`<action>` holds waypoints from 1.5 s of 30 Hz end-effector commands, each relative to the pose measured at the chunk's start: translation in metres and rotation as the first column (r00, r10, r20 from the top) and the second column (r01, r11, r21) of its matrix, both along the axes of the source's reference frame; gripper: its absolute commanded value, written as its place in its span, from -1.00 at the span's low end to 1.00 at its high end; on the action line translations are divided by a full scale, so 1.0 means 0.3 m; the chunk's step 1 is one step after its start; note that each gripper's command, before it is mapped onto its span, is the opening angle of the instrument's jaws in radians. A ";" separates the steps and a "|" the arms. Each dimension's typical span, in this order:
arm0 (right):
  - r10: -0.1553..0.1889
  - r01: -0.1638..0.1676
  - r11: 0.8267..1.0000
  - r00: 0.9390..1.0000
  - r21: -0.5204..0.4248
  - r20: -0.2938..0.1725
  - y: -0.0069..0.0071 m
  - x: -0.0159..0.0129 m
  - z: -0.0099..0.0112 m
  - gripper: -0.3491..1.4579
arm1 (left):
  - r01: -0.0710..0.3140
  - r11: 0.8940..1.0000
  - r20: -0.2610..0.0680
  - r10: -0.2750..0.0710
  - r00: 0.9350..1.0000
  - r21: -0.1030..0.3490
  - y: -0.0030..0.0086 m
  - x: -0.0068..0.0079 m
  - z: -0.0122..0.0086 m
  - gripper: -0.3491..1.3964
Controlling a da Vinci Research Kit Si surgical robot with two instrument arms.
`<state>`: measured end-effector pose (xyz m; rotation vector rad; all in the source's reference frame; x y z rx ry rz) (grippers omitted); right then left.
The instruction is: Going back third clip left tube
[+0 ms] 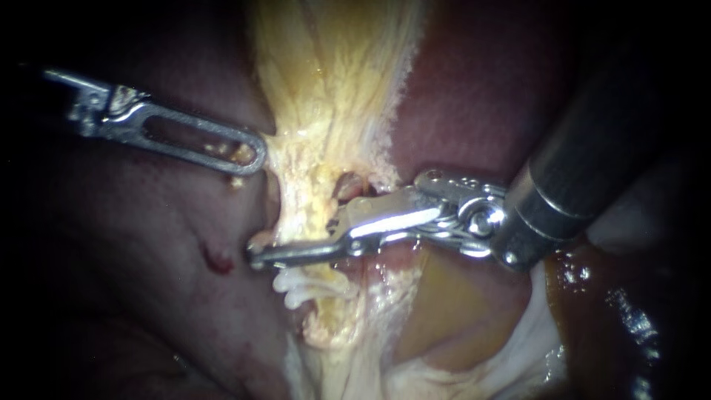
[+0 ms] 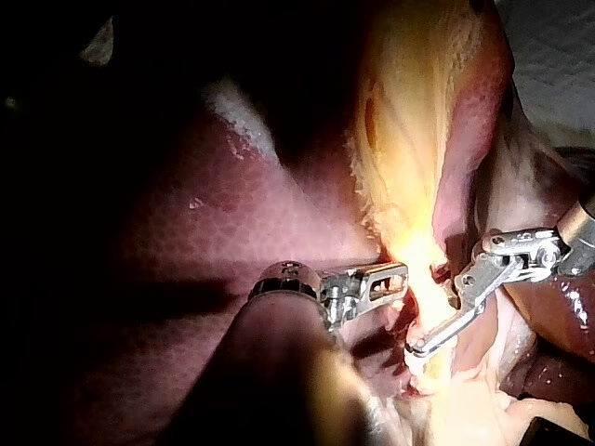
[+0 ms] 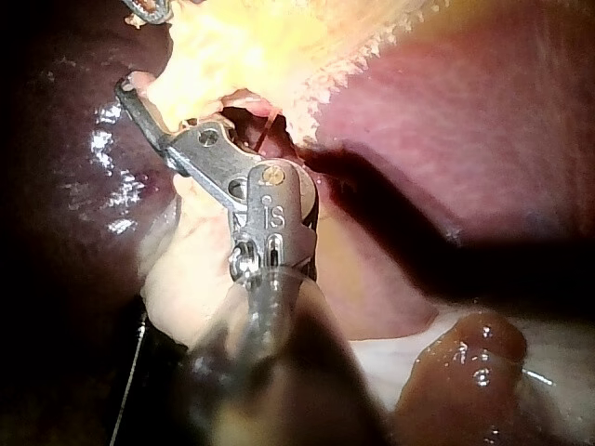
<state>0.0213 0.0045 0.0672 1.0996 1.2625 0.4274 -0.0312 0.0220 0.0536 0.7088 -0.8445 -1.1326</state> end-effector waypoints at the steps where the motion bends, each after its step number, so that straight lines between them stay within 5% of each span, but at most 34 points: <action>1: 0.000 0.000 1.000 1.000 0.002 0.001 0.0000 -0.0002 0.0001 -1.00 | -0.001 1.000 0.000 0.001 1.000 0.000 0.0000 0.0000 0.0000 -1.00; 7: 0.008 -0.008 1.000 1.000 -0.001 0.007 -0.0005 -0.0006 0.0001 -1.00 | -0.001 1.000 0.000 0.001 1.000 -0.001 -0.0001 0.0000 0.0001 -1.00; 10: 0.010 -0.010 1.000 1.000 -0.005 0.010 -0.0021 -0.0007 0.0005 -0.48 | -0.001 1.000 0.000 0.001 1.000 -0.001 -0.0002 0.0000 0.0002 -1.00; 12: 0.046 -0.046 0.998 0.999 -0.032 0.027 -0.0027 0.0001 0.0012 -0.23 | -0.001 1.000 0.000 0.001 1.000 -0.001 -0.0002 0.0000 0.0002 -1.00; 18: 0.099 -0.095 0.992 0.994 -0.080 0.050 -0.0032 0.0015 0.0025 -0.10 | 0.000 1.000 0.000 0.000 1.000 -0.001 -0.0003 0.0000 0.0003 -1.00; 23: 0.181 -0.164 0.964 0.981 -0.208 0.065 -0.0020 0.0003 0.0044 -0.07 | 0.000 1.000 0.000 0.000 1.000 -0.001 -0.0003 0.0000 0.0005 -1.00; 30: 0.239 -0.203 0.917 0.969 -0.342 0.066 -0.0009 -0.0077 0.0051 -0.06 | 0.000 1.000 0.000 0.000 1.000 -0.002 -0.0004 0.0001 0.0005 -1.00; 34: 0.244 -0.205 0.904 0.968 -0.376 0.060 -0.0002 -0.0125 0.0042 -0.06 | -0.001 1.000 0.000 0.001 1.000 -0.002 -0.0004 0.0001 0.0005 -1.00; 45: 0.211 -0.184 0.881 0.977 -0.436 0.013 -0.0012 -0.0289 -0.0035 -0.06 | -0.001 1.000 0.000 0.001 1.000 -0.002 -0.0005 0.0004 0.0005 -1.00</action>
